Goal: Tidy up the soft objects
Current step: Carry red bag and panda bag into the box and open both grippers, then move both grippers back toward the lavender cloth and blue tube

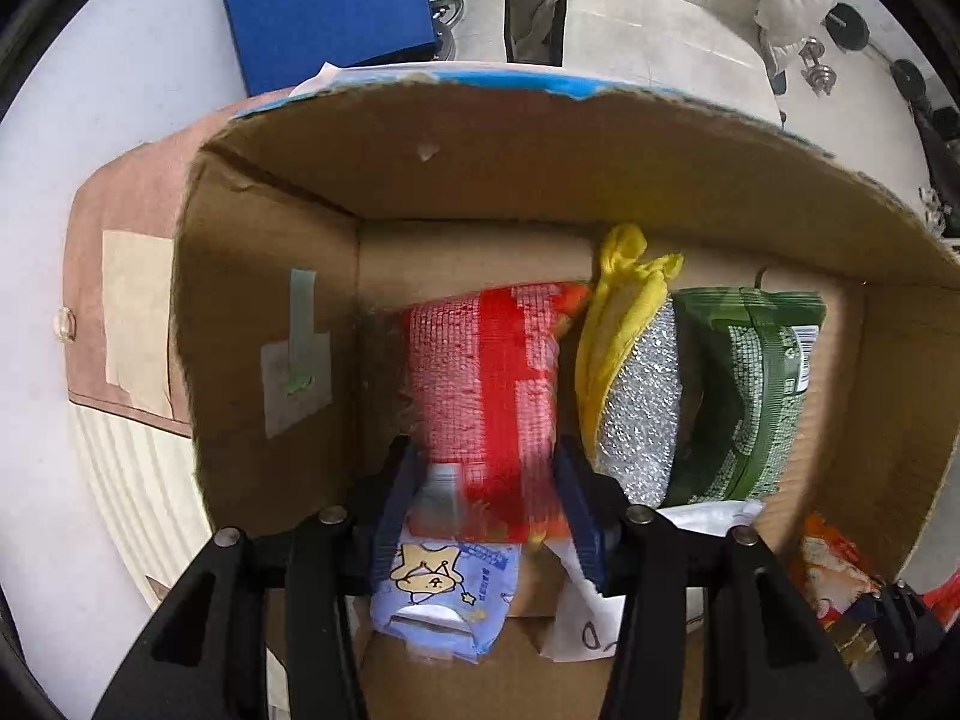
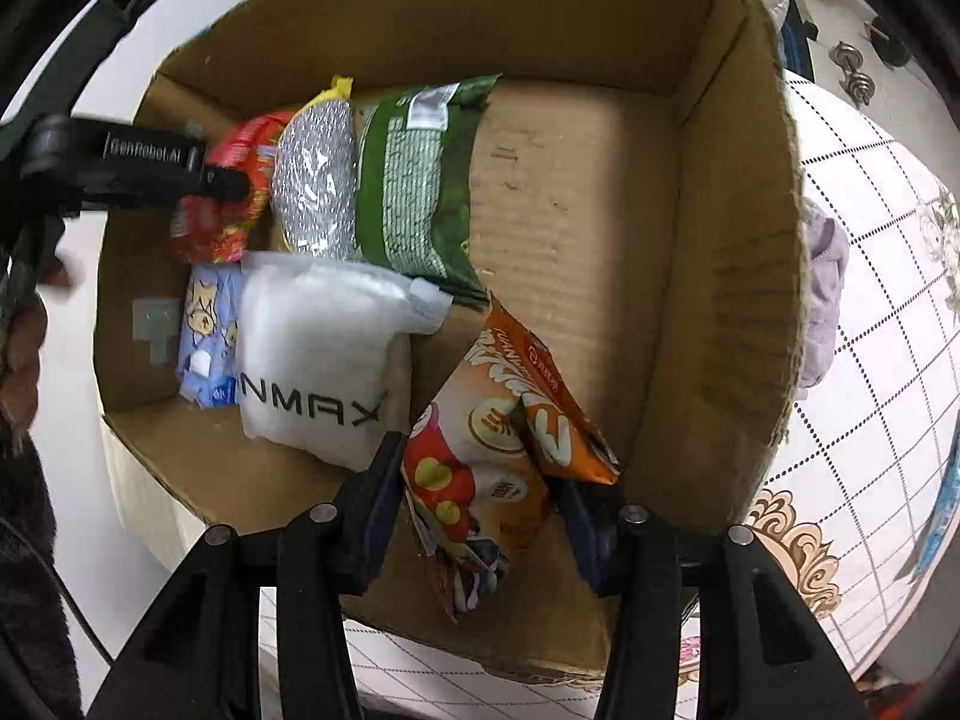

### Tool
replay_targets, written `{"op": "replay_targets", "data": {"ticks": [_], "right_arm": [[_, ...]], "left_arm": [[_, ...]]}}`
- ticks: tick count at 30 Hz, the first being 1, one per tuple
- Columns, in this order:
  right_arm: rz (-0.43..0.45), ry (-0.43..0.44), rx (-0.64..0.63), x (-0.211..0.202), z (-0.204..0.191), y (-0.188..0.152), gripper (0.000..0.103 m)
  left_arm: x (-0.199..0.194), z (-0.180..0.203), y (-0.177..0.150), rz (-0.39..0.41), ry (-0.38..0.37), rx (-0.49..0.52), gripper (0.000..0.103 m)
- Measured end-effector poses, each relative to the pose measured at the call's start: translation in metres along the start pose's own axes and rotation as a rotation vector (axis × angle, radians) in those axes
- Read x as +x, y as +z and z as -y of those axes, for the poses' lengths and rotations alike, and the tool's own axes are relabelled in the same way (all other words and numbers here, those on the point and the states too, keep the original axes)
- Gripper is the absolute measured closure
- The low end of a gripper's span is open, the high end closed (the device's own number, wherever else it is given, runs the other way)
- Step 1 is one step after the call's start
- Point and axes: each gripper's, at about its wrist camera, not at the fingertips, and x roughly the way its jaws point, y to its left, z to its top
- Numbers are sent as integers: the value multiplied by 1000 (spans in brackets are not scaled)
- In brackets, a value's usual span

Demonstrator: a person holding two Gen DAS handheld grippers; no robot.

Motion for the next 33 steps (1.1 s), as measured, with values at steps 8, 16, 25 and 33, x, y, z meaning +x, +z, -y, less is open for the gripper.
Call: {"op": "replay_targets", "data": {"ticks": [8, 16, 25, 33], "right_arm": [[-13, 25, 33, -12, -3, 1, 13], [97, -57, 69, -54, -7, -15, 0], [224, -133, 96, -104, -11, -51, 0], [343, -154, 74, -151, -27, -87, 0]], "left_arm": [[-39, -2, -22, 72, -59, -6, 39], [-87, 4, -85, 238, -90, -18, 3], [-126, 10, -162, 387, -67, -45, 2], [-152, 9, -205, 452, -67, -59, 2]]}}
